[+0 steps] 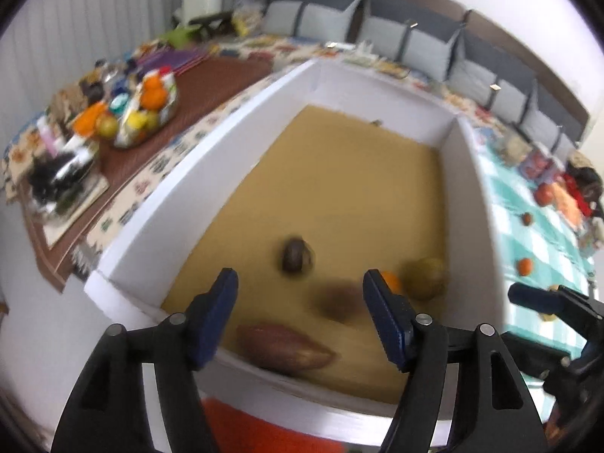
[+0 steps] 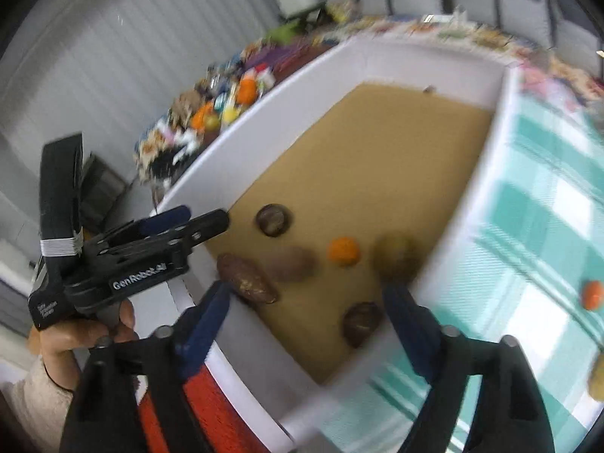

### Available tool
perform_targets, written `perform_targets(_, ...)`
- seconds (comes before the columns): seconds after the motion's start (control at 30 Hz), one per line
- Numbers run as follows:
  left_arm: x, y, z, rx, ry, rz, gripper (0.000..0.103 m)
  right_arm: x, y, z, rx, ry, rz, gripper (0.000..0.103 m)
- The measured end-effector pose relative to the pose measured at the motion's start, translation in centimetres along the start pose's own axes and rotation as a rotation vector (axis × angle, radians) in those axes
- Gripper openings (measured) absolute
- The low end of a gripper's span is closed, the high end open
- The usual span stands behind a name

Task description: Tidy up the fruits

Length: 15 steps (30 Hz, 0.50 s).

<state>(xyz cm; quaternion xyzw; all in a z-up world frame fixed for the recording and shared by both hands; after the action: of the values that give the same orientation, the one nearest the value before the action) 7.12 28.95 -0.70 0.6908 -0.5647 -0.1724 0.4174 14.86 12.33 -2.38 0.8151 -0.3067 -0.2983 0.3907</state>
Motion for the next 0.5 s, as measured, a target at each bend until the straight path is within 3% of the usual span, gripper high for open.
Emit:
perform_targets(0.1,4.2,1.9,0.5,0.054,-0.049,0.103,0.078,3.0,4.8,3.0,0.117,0.004,0.099,0.094)
perform_targets(0.2,10.8,3.2,2.3,0.086,-0.150,0.247,0.082,7.2,8.5,7.8,0.202,-0.027,0.257,0.097)
perform_targets(0.27,14.4,3.1,3.6,0.068,-0.211,0.333,0.083,10.8,10.2,12.2,0.229,-0.077,0.397,0.097)
perform_targets(0.33,18.7,1.7,5.9,0.000,-0.259,0.436,0.084,15.0,11.4,17.0,0.213,-0.160,0.557,0.097)
perform_targets(0.4,22.4,-0.8,8.5,-0.100,-0.293,0.477,0.084,18.1,12.0,20.2,0.197,-0.239,0.659,0.097)
perform_targets(0.5,26.1,-4.4,11.4,-0.135,-0.369,0.439,0.084,21.8,13.4,24.8,0.195,-0.357,0.753,0.097)
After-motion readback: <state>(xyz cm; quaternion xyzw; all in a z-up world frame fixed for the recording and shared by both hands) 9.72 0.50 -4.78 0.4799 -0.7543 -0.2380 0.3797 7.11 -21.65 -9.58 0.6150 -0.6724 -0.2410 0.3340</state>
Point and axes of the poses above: each gripper's, at about its wrist camera, not at the fingertips, and y roughly against the way its jaws point, x to its right, z to its underside, the point moved 1 cm from there along -y, roughly the way its jaws point, and after that the axes turned 8 degrees about z, right-handed, at the moved point
